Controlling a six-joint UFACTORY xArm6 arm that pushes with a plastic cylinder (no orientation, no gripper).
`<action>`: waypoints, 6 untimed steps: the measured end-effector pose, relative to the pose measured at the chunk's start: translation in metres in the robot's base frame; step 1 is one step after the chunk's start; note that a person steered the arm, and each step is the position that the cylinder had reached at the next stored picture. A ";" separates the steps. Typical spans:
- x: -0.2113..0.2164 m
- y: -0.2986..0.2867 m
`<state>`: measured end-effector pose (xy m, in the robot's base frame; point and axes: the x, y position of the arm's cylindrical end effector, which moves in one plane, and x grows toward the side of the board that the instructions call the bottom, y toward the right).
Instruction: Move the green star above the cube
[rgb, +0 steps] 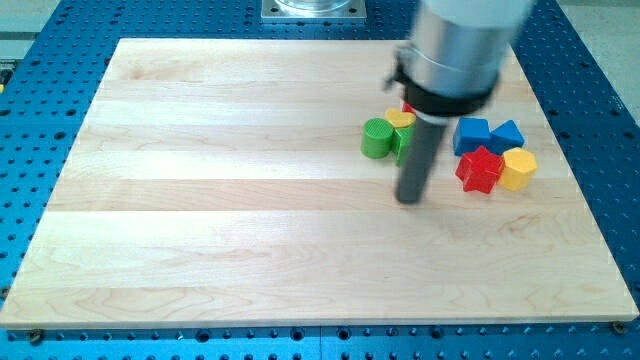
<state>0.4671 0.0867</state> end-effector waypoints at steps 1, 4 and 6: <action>-0.001 -0.008; -0.048 0.027; -0.108 0.061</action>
